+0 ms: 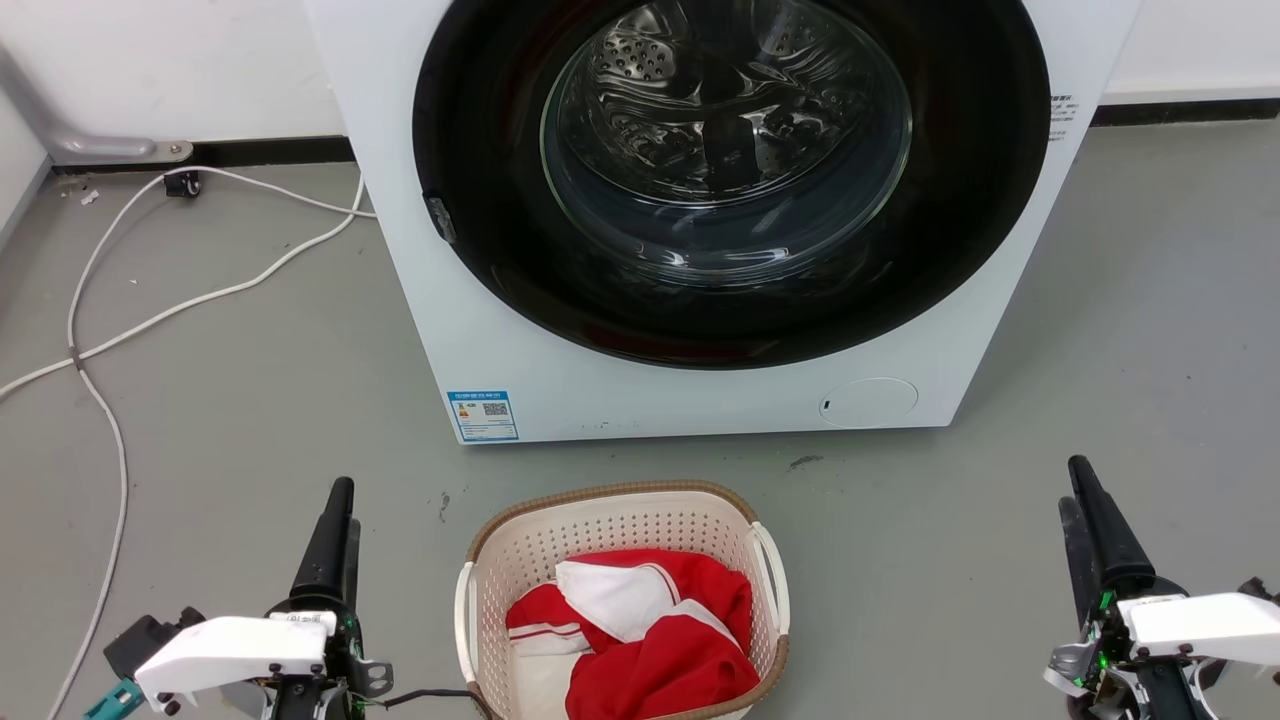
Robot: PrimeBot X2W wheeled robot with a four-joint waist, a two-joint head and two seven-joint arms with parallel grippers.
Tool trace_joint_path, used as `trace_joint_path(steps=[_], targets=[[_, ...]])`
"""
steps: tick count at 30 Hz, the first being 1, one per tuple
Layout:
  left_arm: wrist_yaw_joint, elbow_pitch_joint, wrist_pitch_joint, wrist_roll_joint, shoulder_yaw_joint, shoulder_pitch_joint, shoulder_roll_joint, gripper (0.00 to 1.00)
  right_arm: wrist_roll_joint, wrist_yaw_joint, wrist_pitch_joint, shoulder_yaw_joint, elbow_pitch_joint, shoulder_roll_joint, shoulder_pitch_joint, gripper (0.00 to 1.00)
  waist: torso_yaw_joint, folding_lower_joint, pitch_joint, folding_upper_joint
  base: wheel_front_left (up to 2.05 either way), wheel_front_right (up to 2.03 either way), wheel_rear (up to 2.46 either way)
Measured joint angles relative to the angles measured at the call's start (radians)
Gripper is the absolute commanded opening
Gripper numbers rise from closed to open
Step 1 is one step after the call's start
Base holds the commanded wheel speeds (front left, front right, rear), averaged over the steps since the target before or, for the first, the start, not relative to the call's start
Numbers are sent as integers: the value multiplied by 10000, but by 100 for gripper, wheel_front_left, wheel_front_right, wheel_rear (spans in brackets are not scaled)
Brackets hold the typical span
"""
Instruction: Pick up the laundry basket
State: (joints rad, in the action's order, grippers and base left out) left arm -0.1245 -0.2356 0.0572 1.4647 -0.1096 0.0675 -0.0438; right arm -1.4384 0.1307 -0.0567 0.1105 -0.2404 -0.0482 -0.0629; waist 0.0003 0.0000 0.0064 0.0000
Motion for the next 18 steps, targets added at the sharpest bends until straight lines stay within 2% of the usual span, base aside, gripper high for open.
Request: trace_joint_path(steps=[18], targets=[[468, 872, -756, -3545, 414, -12, -4, 100, 4326, 0, 752, -378, 980, 2, 203, 100, 22, 0, 43, 0, 0, 0, 0]])
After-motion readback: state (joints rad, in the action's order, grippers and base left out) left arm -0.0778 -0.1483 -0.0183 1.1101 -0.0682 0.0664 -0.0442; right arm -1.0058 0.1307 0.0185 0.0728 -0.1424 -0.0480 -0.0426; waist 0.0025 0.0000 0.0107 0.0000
